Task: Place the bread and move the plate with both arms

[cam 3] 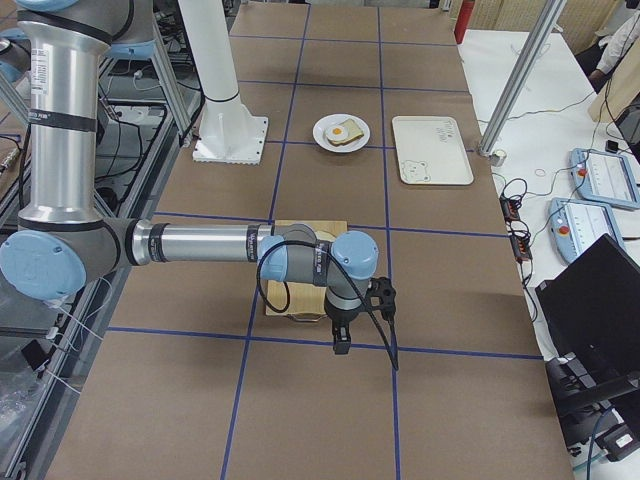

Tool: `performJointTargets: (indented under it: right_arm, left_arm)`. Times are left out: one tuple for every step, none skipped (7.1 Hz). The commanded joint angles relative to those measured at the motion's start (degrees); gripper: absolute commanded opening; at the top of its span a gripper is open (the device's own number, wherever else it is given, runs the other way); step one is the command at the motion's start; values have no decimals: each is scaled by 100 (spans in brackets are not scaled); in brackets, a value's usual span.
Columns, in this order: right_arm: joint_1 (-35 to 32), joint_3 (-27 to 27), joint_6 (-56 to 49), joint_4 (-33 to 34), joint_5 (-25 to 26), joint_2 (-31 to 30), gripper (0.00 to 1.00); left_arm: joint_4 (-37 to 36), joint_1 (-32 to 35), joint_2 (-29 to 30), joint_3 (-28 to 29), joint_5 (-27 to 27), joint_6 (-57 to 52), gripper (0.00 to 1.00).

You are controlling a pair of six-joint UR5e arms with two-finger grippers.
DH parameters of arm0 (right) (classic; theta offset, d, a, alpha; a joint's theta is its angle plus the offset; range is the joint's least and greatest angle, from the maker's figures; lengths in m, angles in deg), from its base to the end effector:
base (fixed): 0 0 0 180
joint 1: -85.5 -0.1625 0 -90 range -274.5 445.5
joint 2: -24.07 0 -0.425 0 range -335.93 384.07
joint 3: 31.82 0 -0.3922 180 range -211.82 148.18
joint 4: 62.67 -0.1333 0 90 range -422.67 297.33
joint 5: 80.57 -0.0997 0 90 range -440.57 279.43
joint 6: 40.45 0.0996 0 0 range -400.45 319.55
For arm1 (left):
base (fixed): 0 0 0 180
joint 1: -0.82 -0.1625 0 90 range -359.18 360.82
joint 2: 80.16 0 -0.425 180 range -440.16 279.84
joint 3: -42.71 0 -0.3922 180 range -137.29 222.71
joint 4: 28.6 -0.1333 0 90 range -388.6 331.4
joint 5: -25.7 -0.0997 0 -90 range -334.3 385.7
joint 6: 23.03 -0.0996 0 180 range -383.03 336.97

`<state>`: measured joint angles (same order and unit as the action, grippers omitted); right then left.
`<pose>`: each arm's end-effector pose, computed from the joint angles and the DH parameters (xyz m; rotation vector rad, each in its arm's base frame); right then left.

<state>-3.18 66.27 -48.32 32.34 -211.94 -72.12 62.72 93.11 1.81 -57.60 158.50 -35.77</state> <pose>0.0573 -0.4431 0.6521 -0.0106 -0.7242 -0.1337 -0.0830 -0.4336 0.6344 0.1573 0.7337 0.1972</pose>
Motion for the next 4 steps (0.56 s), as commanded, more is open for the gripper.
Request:
performJointTargets:
  right_arm:
    - [0, -9, 4, 0, 7, -39, 100]
    - [9, -9, 4, -9, 50, -40, 100]
    - [0, -9, 13, -9, 51, 39, 100]
    - [9, 61, 30, -35, -45, 257, 100]
  left_arm:
    - [0, 0, -6, -31, 1, 0, 98]
    - [0, 0, -6, -49, 1, 9, 98]
    - [17, 0, 11, -162, -34, 0, 98]
    - [235, 9, 64, -407, -60, 70, 98]
